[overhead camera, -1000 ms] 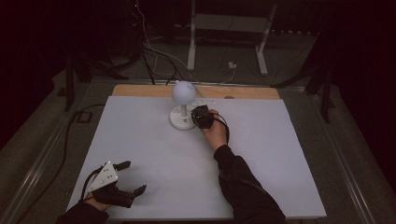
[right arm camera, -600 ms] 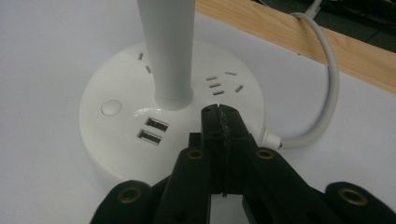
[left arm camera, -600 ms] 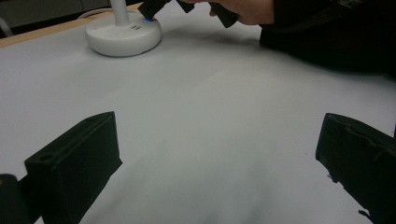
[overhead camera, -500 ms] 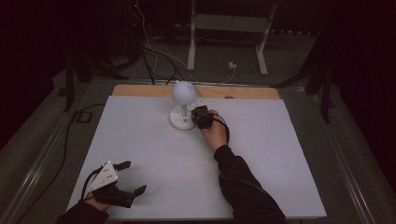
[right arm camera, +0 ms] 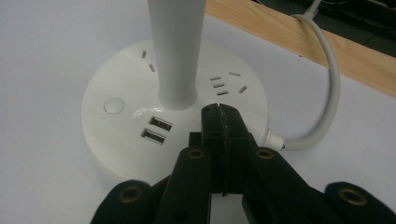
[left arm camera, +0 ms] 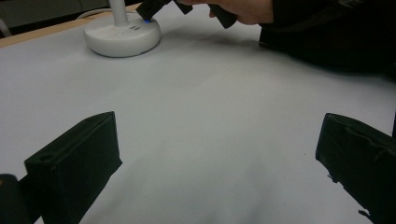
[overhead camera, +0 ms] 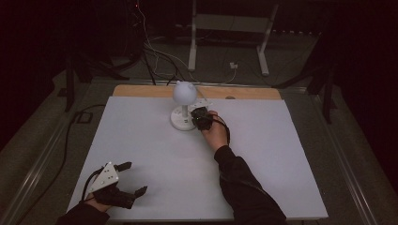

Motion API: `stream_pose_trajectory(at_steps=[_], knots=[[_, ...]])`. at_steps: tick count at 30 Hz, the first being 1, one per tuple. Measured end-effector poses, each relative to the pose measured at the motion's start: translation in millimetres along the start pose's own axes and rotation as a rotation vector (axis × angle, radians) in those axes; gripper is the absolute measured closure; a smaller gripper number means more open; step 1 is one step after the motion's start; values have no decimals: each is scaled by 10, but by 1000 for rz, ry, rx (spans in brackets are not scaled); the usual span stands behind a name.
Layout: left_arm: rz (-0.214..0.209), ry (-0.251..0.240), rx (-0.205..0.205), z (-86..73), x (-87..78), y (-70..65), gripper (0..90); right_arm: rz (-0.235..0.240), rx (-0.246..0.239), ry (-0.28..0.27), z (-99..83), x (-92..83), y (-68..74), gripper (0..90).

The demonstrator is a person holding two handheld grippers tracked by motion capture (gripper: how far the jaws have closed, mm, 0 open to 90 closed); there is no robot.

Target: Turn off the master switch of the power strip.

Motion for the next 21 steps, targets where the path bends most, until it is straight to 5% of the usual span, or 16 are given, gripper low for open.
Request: stream_pose_trajectory(at_steps=[15,21], knots=[[-2,-2,1,1,-5,-3,3,-30,-15,-13,-18,13,36,900],[-1,0,0,0,1,0,3,-6,26,-29,-37,11,6,900]])
Point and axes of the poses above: each handheld gripper's, and its own axes: x roughly forward along the jaws, z roughly out of its top, y roughly to its left, the point moved 2 cm from there along x, roughly forward along the jaws, and after that the axes turned 7 degrees about x, right-handed, at the moved point
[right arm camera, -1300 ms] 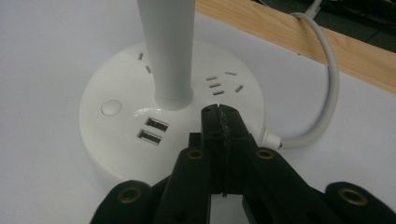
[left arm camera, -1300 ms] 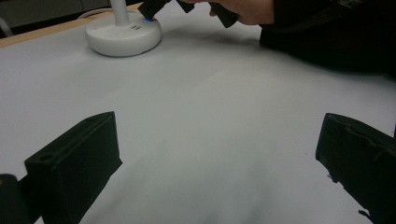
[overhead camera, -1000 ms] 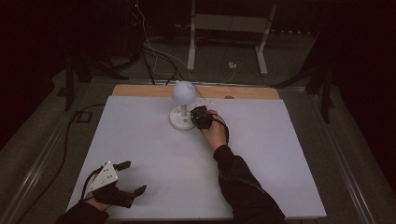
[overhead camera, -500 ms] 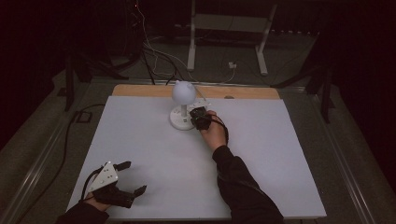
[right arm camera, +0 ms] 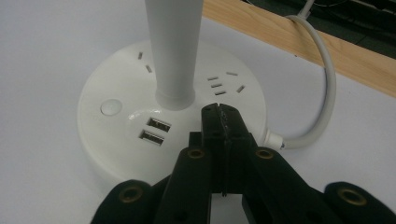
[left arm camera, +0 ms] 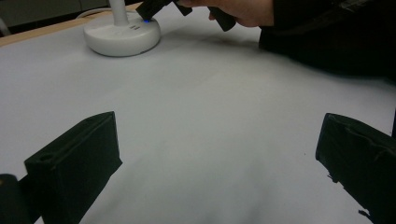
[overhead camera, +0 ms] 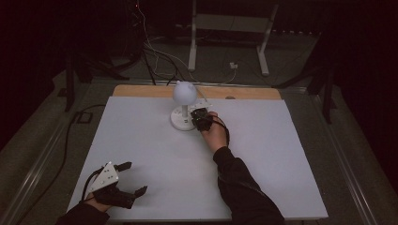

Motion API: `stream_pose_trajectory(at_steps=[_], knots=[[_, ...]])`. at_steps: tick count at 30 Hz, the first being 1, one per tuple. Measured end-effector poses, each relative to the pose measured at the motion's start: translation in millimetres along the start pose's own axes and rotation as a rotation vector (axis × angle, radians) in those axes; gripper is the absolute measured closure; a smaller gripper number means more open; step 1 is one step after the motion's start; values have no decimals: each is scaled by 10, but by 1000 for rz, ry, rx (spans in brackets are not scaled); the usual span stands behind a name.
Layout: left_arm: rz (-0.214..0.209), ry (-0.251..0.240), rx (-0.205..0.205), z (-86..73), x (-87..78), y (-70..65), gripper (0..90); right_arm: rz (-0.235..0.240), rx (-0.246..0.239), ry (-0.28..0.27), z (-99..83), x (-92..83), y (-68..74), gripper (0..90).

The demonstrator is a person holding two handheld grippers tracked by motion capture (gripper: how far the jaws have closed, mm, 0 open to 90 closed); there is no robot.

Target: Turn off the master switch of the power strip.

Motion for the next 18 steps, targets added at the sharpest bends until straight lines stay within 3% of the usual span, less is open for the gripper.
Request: stream_pose_trajectory(at_steps=[4,7,9,13,18], knots=[[-1,-4,-4,-2,-4,8,3,17,17,12,64,-32,-5,900],[2,-6,-8,-4,-4,19,3,28,10,-20,107,-96,-12,900],[1,-5,-9,-4,3,17,3,43,29,-26,163,-157,-42,900],[0,-2,-2,-2,3,8,3,52,24,-20,161,-195,-41,900],[4,-3,-7,-3,4,12,3,89,15,-22,124,-262,-26,816]])
Point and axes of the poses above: each handheld gripper's, and its own axes: x roughly forward along the jaws, z roughly out of its top, y roughly to its left, the point moved 2 cm from there along x, roughly forward along the jaws, and after that the axes turned 7 degrees about x, right-handed, at the moved point
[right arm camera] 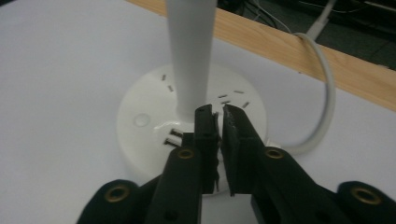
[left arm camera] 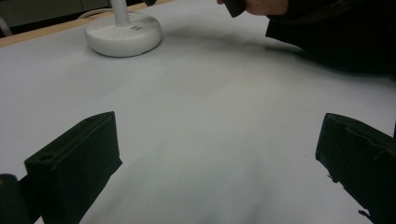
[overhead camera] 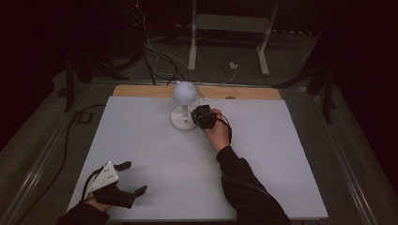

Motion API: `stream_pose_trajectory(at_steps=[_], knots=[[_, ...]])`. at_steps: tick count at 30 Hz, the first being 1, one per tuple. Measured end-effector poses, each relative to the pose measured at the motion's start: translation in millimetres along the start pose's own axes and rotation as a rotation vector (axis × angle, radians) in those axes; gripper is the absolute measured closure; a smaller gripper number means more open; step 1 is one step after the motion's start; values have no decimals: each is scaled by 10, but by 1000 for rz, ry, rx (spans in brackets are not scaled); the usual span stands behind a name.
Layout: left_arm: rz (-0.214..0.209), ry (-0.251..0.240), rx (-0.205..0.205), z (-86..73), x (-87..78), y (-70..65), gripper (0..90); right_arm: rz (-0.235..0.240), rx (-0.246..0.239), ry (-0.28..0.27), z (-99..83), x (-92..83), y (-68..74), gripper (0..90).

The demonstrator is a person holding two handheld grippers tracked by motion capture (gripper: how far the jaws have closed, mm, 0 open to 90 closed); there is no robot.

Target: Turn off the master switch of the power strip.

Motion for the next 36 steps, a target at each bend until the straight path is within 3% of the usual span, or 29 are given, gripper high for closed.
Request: stream_pose_trajectory(at_steps=[1,2,5,9,14,19,24,26,36], knots=[[-1,0,2,1,0,-1,3,14,-14,-9,-8,-29,15,732],[0,0,3,1,1,-3,3,14,-14,-9,-8,-29,15,732],[1,0,2,1,2,-2,3,39,-29,-15,-10,-76,43,555],[1,0,1,1,3,0,3,92,-10,-31,-17,-158,47,325],[1,1,4,1,5,-3,3,172,-1,-33,-52,-265,20,145],[1,0,6,2,7,-6,3,272,-13,-16,-69,-371,-5,26],[1,2,6,1,11,-8,3,304,-38,10,-59,-486,-26,8],[1,5,7,1,10,-9,3,295,-45,11,-55,-549,-39,7],[-2,9,6,2,19,-11,3,257,-63,-59,-121,-894,-170,7]])
Point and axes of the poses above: each handheld gripper's, and its own axes: x roughly forward along the jaws, z roughly out of its top, y roughly to its left, the point moved 2 cm from there along x, roughly forward along the jaws, and after that the axes turned 7 degrees about x, right-handed, at the moved point
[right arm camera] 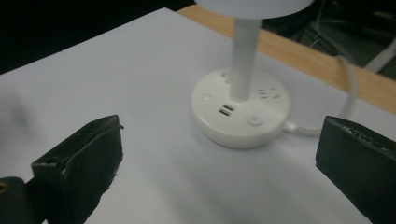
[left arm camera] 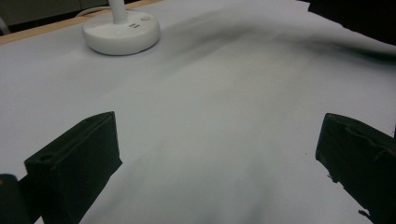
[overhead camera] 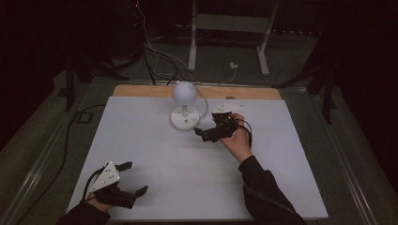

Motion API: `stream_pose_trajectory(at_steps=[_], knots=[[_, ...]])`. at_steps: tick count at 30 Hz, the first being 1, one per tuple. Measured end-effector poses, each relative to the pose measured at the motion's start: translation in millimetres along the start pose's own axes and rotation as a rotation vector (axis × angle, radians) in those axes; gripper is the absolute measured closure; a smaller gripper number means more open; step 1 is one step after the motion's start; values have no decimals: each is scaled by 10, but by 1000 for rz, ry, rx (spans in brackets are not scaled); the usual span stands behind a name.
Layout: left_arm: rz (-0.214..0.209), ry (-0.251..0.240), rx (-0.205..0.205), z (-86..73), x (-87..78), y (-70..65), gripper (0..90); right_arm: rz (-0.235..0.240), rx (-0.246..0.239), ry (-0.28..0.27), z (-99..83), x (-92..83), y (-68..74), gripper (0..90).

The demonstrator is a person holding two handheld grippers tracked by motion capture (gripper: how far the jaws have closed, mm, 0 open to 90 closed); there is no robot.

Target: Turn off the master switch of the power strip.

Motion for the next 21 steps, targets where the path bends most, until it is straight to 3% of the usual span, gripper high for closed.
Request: stream_pose_trajectory(at_steps=[6,21], knots=[[0,2,1,-1,1,0,3,-4,-1,-14,-63,-224,-33,0],[-4,2,2,-2,4,-2,3,-31,-9,-26,-373,-540,-126,0]])
Point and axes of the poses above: each handheld gripper's, and its own axes: x roughly forward along the jaws, z roughly out of its top, y roughly to its left, the point moved 2 cm from there along x, roughly forward along the jaws, and after that the axes turned 7 degrees about x, right-handed, at the moved point
